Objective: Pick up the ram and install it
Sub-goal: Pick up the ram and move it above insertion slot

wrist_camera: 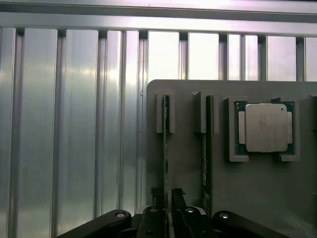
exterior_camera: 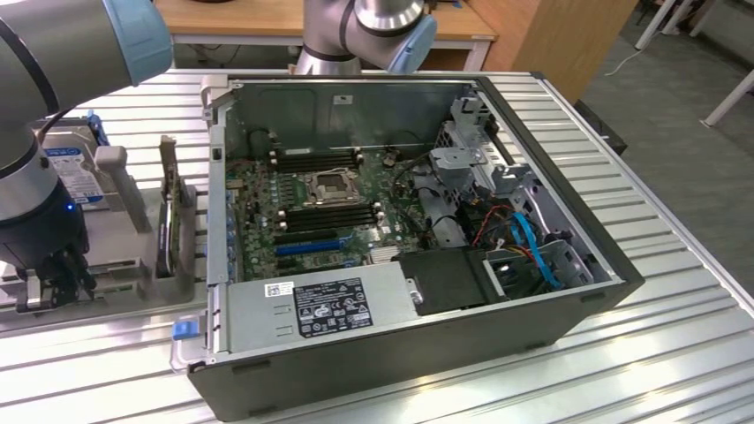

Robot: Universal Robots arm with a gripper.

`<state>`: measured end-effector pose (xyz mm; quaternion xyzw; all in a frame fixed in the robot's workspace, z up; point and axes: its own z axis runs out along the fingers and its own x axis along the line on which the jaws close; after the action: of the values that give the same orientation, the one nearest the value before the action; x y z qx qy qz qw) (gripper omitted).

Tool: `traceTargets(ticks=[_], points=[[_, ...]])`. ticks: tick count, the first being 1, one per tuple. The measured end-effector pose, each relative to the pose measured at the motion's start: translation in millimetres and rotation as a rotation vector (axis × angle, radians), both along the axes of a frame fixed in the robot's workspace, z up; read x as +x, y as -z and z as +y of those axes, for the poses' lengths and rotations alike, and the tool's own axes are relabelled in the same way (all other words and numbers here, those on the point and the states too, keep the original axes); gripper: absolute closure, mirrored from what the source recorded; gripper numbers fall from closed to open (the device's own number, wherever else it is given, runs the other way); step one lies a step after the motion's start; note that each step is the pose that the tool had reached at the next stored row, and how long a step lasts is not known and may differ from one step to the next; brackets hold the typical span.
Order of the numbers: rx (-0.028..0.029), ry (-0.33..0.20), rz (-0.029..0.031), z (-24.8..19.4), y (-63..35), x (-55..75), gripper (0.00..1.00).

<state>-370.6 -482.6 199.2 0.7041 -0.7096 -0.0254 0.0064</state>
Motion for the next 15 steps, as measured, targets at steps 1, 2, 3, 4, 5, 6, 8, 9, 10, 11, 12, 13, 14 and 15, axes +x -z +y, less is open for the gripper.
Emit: traceTargets(ticks=[1, 2, 3, 4, 5, 6, 8, 9, 10, 11, 12, 13, 14, 15], points=[[0.0, 0.0, 0.0, 0.0, 0.0, 0.0, 0.8], [0.0, 0.0, 0.0, 0.0, 0.0, 0.0, 0.8], [0.0, 0.0, 0.0, 0.0, 0.0, 0.0, 0.8], [0.0, 0.0, 0.0, 0.0, 0.0, 0.0, 0.8], [0.0, 0.0, 0.0, 0.0, 0.0, 0.0, 0.8], [0.0, 0.0, 0.0, 0.0, 0.0, 0.0, 0.8], [-0.0001, 0.0, 0.0001, 0.1, 0.0, 0.0, 0.81], [-0.0003, 0.0, 0.0001, 0.1, 0.0, 0.0, 0.81], [-0.0001, 0.0, 0.0, 0.2, 0.0, 0.0, 0.87], [-0.0001, 0.0, 0.0, 0.2, 0.0, 0.0, 0.89], [0.0, 0.0, 0.0, 0.2, 0.0, 0.0, 0.89], [0.0, 0.0, 0.0, 0.2, 0.0, 0.0, 0.89], [0.0, 0.0, 0.0, 0.2, 0.0, 0.0, 0.89], [0.0, 0.0, 0.0, 0.2, 0.0, 0.0, 0.89]])
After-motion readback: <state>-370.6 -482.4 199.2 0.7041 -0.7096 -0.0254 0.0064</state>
